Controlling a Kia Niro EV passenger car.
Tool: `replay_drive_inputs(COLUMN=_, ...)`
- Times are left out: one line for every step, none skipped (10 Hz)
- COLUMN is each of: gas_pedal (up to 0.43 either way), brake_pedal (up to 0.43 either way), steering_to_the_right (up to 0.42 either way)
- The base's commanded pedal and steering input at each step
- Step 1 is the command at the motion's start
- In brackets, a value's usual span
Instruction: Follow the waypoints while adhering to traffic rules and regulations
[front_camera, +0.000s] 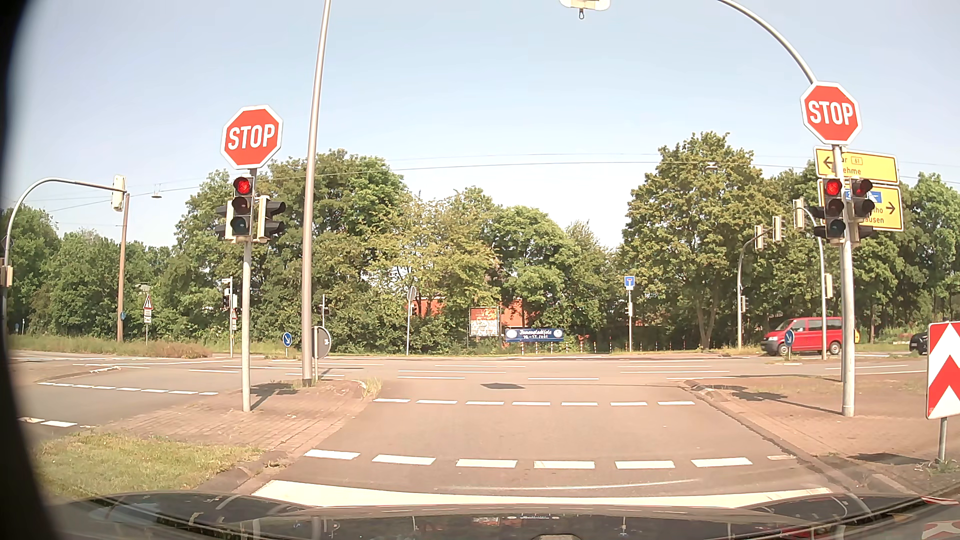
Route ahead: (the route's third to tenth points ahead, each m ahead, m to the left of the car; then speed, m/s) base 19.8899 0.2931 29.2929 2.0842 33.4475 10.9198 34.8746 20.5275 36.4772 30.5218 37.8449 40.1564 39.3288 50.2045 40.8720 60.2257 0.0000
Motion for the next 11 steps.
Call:
replay_drive_inputs(gas_pedal=0.000, brake_pedal=0.244, steering_to_the_right=0.001)
replay_drive_inputs(gas_pedal=0.000, brake_pedal=0.244, steering_to_the_right=0.001)
replay_drive_inputs(gas_pedal=0.000, brake_pedal=0.244, steering_to_the_right=0.001)
replay_drive_inputs(gas_pedal=0.000, brake_pedal=0.244, steering_to_the_right=0.001)
replay_drive_inputs(gas_pedal=0.000, brake_pedal=0.250, steering_to_the_right=0.001)
replay_drive_inputs(gas_pedal=0.000, brake_pedal=0.256, steering_to_the_right=0.001)
replay_drive_inputs(gas_pedal=0.000, brake_pedal=0.256, steering_to_the_right=0.001)
replay_drive_inputs(gas_pedal=0.000, brake_pedal=0.256, steering_to_the_right=0.001)
replay_drive_inputs(gas_pedal=0.000, brake_pedal=0.250, steering_to_the_right=0.001)
replay_drive_inputs(gas_pedal=0.000, brake_pedal=0.250, steering_to_the_right=0.001)
replay_drive_inputs(gas_pedal=0.000, brake_pedal=0.250, steering_to_the_right=0.001)
